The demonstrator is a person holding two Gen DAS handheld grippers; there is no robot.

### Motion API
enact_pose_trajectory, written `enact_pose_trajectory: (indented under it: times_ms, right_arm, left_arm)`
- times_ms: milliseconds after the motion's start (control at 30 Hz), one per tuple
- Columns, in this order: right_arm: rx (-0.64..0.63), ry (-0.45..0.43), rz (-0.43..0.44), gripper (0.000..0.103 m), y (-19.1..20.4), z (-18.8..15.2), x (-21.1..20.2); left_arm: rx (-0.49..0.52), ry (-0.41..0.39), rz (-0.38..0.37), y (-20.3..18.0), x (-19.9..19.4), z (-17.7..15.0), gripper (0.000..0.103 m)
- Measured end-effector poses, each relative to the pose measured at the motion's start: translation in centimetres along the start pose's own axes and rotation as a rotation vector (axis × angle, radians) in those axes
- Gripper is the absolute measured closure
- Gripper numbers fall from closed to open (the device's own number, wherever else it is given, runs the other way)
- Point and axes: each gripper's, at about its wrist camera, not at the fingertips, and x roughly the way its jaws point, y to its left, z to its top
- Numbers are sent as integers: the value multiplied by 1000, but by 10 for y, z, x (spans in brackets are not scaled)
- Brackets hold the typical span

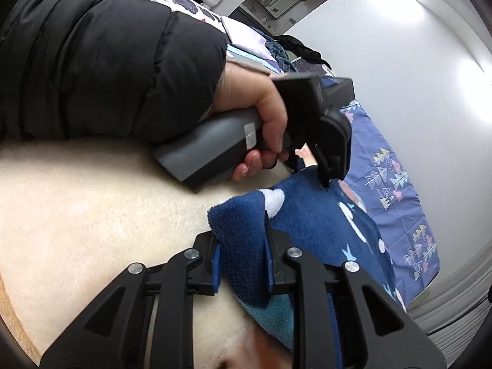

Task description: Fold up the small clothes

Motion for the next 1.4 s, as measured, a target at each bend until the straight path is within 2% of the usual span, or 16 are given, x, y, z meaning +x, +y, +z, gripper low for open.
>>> enact_pose_trajectory:
  times_ms: [133, 267, 333, 367, 433, 467, 567, 633, 733, 767, 933, 1000, 1100, 1267, 1333, 1400]
  right_arm:
    - [5, -18, 9, 77, -2, -4, -12]
    - [36, -9, 21, 73, -5, -6, -12]
    - [20, 17, 18, 65, 1, -5, -2]
    - [15, 19, 21, 66, 4, -4, 2]
    - [27, 31, 46, 73, 3, -2, 7]
    - [33, 31, 56, 75, 2, -1, 7]
    - [42, 27, 53, 75, 1, -1, 6]
    - [52, 18, 47, 73, -1, -1, -2]
    - [209, -2, 83, 70, -33, -7, -23]
    - [289, -3, 82, 63, -51, -14, -30]
    - [841, 40, -58, 58, -162, -81, -60]
    - [1000, 116, -94, 58, -183, -118, -56]
    - [1073, 333, -2, 58, -171, -161, -13]
    - [1074, 294, -9, 56, -172, -155, -17]
    - [1112, 237, 16, 58, -194, -146, -25]
    - [1091, 155, -46, 59, -218, -132, -40]
  left_arm:
    - [-10, -3, -5, 2, -4, 1, 72]
    - [-32, -60, -87, 0, -26, 7, 74]
    - [-35, -60, -38, 4, -24, 9, 68]
    - [-48, -33, -13, 10, -17, 7, 56]
    - [-50, -4, -11, 14, -11, 3, 55]
    - [-37, -4, -6, 12, -11, 4, 56]
    - [-10, 5, -27, 7, -8, 2, 76]
    - [-4, -3, -10, 6, -10, 1, 77]
    - [10, -9, 11, 2, -9, -1, 77]
    - [10, -10, 10, 2, -9, -1, 76]
    - [-1, -8, 5, 3, -8, -1, 73]
    - [0, -8, 8, 2, -7, -1, 73]
    - [2, -8, 6, 1, -7, -1, 72]
    - [12, -10, 18, 1, -7, -2, 72]
    - [7, -9, 14, 2, -6, -2, 72]
    - [8, -9, 14, 2, -6, -2, 72]
